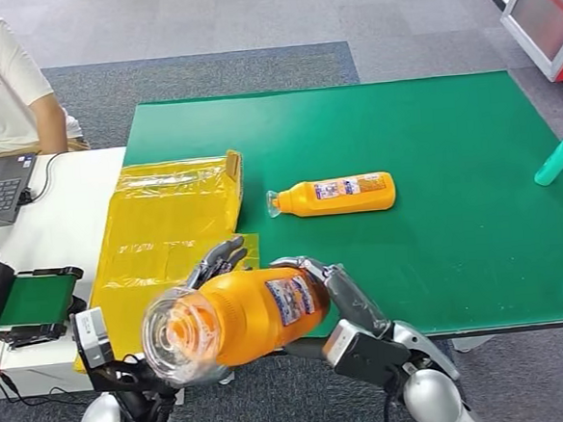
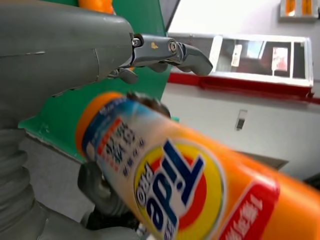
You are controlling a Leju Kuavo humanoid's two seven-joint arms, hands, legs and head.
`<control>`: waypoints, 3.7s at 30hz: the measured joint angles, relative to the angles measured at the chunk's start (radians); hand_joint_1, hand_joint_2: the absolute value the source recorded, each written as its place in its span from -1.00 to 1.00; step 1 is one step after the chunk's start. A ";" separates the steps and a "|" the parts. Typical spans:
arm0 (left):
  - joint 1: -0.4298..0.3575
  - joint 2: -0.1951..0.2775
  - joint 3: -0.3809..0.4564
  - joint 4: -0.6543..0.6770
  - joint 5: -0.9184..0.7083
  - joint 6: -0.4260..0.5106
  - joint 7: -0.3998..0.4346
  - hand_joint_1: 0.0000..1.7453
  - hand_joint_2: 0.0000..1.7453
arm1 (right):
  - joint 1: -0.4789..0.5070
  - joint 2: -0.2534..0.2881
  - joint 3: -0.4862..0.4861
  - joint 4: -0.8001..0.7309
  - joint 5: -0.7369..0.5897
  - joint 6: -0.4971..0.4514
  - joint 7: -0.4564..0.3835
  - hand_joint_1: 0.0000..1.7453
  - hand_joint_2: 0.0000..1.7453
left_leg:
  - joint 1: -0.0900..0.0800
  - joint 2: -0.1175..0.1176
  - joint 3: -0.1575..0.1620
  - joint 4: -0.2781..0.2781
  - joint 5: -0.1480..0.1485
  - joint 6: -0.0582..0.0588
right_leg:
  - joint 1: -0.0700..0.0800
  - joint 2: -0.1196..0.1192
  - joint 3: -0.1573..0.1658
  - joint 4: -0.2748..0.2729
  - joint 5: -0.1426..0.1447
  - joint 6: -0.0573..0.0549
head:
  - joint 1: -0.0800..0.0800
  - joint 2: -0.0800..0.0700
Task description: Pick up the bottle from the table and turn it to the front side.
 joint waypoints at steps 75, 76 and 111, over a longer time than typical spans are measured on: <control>-0.065 -0.074 -0.094 -0.070 -0.582 0.252 -0.130 1.00 1.00 | 0.027 0.063 -0.051 0.111 0.038 -0.034 0.093 -1.00 1.00 | 0.000 0.000 -0.001 0.000 0.000 0.000 | 0.000 0.000 0.000 0.000 0.000 0.000 | 0.000 0.000; -0.060 -0.075 -0.081 -0.078 -0.586 0.260 -0.126 1.00 1.00 | 0.031 0.064 -0.058 0.096 0.034 -0.036 0.095 -1.00 1.00 | 0.000 0.000 -0.001 0.000 0.000 0.000 | 0.000 0.000 -0.001 0.000 0.000 0.000 | 0.000 0.000; -0.246 0.051 0.176 0.328 -1.830 0.896 -0.056 1.00 1.00 | 0.119 0.061 -0.170 -0.193 -0.204 0.019 0.070 -1.00 1.00 | 0.000 0.000 -0.001 0.000 0.000 0.000 | 0.000 0.000 -0.001 0.000 0.000 0.000 | 0.000 0.000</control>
